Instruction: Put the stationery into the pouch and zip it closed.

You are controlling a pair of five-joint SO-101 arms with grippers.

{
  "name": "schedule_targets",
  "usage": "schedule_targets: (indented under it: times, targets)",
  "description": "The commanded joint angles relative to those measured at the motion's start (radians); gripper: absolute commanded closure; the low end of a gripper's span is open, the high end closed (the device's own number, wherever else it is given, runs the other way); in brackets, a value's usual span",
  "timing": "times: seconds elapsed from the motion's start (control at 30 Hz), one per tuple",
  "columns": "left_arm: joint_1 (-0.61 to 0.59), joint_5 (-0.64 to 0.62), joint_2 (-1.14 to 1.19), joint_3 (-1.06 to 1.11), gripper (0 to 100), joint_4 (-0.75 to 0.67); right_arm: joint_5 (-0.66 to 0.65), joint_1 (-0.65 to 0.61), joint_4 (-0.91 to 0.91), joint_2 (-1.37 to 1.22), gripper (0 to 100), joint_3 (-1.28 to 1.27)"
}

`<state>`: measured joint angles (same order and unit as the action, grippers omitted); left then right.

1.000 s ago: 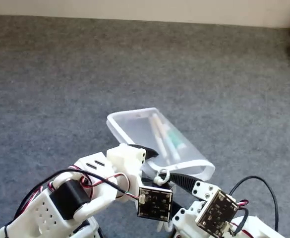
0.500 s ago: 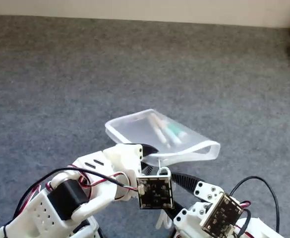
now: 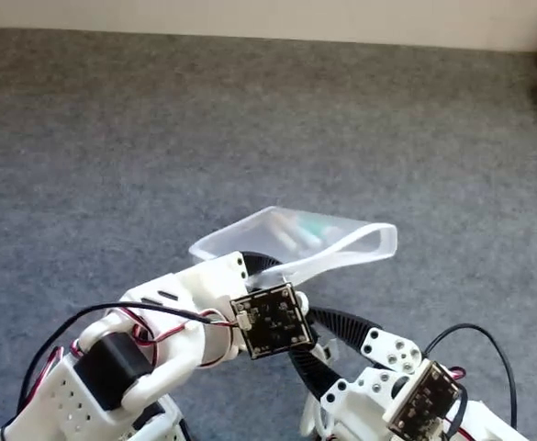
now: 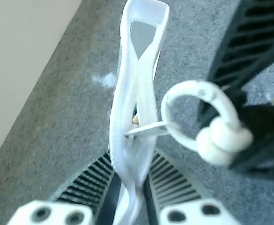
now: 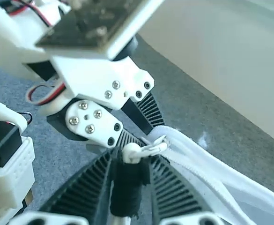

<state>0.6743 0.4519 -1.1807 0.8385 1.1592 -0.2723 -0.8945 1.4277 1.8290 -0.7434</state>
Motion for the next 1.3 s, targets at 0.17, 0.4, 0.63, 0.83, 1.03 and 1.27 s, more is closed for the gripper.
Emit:
schedule_targets:
  times: [0.17,0.4,0.63,0.83,1.03,1.27]
  targets:
    - [-0.038,-0.091,-0.191,-0.024,99,0.061,0.089,0.05,-0.104,0.002,99.4,0.015]
    - [-0.041,-0.138,-0.387,0.035,99,0.104,0.087,0.255,-0.363,0.002,99.4,-0.248]
    - [-0.041,-0.14,-0.456,0.101,99,0.103,0.095,0.271,-0.392,0.004,99.4,-0.294]
    - [-0.041,-0.14,-0.501,0.145,99,0.103,0.092,0.272,-0.397,0.004,99.4,-0.298]
    - [-0.041,-0.14,-0.515,0.166,99,0.115,0.089,0.406,-0.463,0.004,99.4,-0.303]
    - [-0.041,-0.14,-0.518,0.165,99,0.124,0.091,0.447,-0.504,0.004,99.4,-0.32]
